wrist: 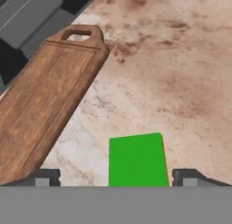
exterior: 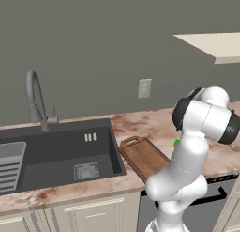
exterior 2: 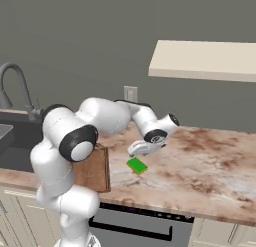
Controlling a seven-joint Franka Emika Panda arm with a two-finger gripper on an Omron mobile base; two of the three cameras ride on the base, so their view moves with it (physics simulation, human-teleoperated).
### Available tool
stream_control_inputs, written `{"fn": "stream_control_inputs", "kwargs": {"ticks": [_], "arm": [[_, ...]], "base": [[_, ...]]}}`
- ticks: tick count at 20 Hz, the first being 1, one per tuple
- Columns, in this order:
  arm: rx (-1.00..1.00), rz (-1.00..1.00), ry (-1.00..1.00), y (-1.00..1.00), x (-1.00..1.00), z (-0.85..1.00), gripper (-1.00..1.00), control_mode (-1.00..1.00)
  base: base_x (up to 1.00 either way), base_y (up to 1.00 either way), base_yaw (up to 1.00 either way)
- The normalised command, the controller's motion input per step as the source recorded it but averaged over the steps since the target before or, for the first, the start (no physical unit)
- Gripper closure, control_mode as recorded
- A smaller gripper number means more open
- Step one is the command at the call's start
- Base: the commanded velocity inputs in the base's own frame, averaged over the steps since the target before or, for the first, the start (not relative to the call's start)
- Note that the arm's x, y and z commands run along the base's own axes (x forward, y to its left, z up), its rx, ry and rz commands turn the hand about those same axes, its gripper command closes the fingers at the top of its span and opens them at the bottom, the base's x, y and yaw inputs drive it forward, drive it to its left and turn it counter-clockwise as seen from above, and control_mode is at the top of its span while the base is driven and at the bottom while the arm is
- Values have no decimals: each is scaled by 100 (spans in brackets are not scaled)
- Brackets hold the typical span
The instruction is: Pick up the sponge from the counter and clean the cutting board by briefly scrubbing or pressing down on the cutting board. Once finished, release the sponge.
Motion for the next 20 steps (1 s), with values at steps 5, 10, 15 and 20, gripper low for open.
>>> {"fn": "stream_control_inputs", "kwargs": {"ticks": [5,10,15,20], "arm": [[-3,-14,-14,1,-19,87,-100,-100],[-2,-23,-16,25,-48,83,-100,-100],[0,-31,-3,52,-57,67,-100,-100],[0,-31,0,60,-51,61,-100,-100]], "base": [[0,0,0],[0,0,0],[0,0,0],[0,0,0]]}}
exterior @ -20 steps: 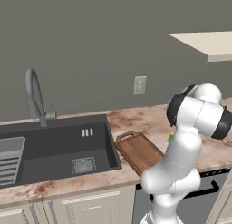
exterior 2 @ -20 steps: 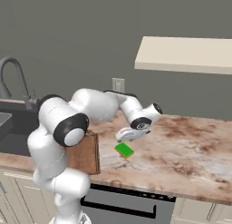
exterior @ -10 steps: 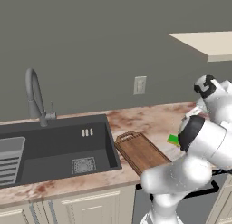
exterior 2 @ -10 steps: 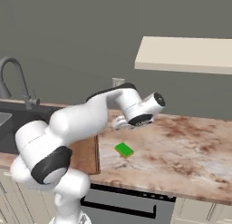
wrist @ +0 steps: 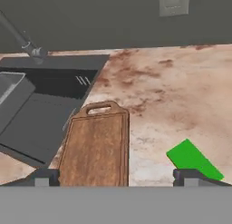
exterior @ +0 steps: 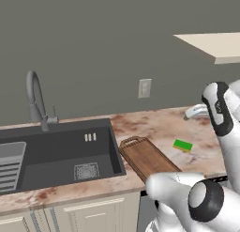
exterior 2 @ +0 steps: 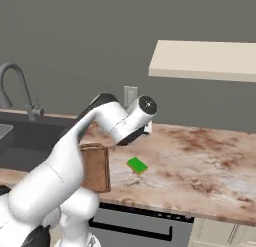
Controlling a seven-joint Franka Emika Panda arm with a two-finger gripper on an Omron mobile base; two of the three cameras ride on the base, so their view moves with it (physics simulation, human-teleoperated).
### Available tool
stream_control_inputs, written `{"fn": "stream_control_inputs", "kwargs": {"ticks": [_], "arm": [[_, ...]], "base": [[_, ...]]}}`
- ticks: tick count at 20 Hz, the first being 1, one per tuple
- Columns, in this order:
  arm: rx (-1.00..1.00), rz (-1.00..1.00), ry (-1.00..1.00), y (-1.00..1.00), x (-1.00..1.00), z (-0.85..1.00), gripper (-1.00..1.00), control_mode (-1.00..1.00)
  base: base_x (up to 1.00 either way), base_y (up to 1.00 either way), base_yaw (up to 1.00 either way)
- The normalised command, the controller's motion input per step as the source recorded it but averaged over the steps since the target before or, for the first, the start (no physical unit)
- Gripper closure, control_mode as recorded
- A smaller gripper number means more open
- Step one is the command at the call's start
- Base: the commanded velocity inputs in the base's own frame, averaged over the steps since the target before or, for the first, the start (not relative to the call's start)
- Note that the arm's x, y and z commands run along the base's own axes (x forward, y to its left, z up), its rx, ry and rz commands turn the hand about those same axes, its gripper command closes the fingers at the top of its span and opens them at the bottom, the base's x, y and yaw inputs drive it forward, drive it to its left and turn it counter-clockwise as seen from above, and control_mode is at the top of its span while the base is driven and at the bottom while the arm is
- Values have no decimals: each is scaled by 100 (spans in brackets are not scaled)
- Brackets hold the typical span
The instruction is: Pick up the sponge from the counter and clean the cutting board by briefly scrubbing or pressing down on the cutting board. Once finished, release the sponge.
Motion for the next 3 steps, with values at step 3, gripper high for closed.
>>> {"fn": "stream_control_inputs", "kwargs": {"ticks": [3], "arm": [[-2,-31,0,62,-46,57,-100,-100]], "base": [[0,0,0]]}}
